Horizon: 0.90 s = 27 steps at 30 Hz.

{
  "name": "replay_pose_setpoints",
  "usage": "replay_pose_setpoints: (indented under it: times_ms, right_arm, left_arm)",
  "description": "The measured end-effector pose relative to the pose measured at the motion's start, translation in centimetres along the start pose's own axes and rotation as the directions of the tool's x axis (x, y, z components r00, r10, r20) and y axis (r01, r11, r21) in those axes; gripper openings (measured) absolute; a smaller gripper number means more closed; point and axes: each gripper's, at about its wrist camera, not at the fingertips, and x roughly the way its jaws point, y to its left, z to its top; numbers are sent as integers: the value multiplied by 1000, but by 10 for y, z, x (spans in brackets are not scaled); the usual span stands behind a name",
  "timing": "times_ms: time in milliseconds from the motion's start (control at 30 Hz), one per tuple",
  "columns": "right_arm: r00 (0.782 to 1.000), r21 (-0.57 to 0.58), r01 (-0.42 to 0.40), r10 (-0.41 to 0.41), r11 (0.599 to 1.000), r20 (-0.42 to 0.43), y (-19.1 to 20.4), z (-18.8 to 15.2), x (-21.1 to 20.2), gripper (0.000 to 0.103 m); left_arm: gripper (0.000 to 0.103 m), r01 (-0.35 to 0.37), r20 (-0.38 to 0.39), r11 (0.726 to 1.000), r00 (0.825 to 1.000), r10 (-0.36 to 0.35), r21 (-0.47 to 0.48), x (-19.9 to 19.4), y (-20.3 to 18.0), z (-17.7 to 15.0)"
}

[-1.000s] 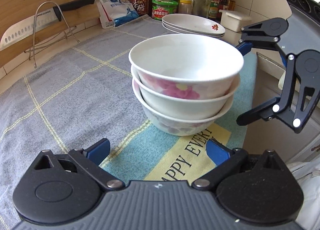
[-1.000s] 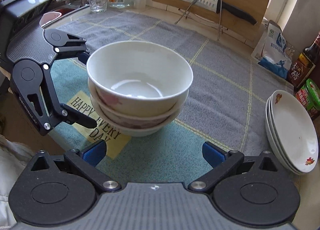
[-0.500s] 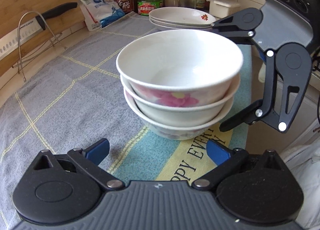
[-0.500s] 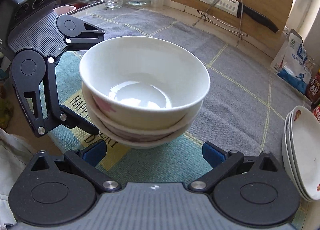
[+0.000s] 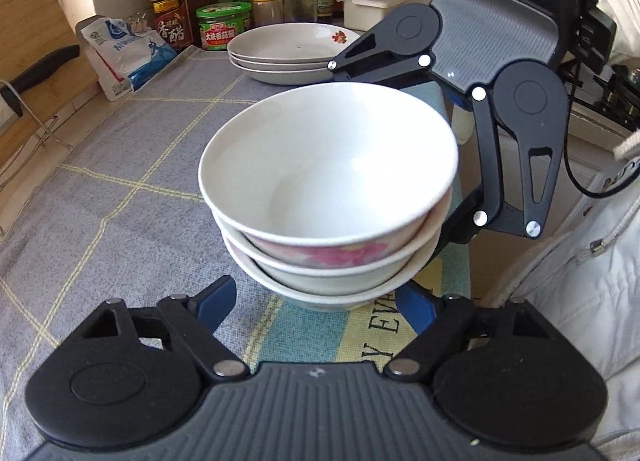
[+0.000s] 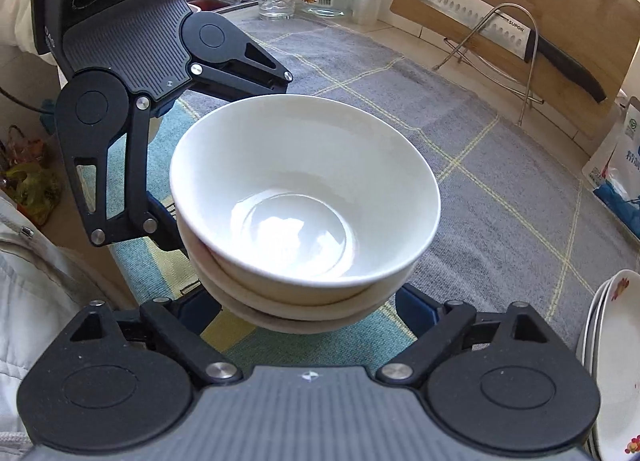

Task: Organize plates and bowls
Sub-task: 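Lift the bowl stack with the left tool and carry it to the plates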

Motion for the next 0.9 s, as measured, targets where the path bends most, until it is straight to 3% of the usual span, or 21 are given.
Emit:
replay_pose_setpoints:
  times_ms: [200, 467, 900]
  right_arm:
    - [1000, -4, -21, 21, 1000, -14, 0, 2, 0, 91]
    - [999, 21, -47, 47, 999, -25, -4, 3, -1, 86]
    - [998, 54, -45, 47, 998, -42, -5, 7, 1, 84]
  left_arm:
    - [80, 60, -20, 996, 998, -59, 66, 2, 2, 7]
    - [80, 120, -41, 986, 992, -116, 114, 4, 10, 12]
    - [80, 134, -41, 981, 991, -130, 139, 2, 12, 14]
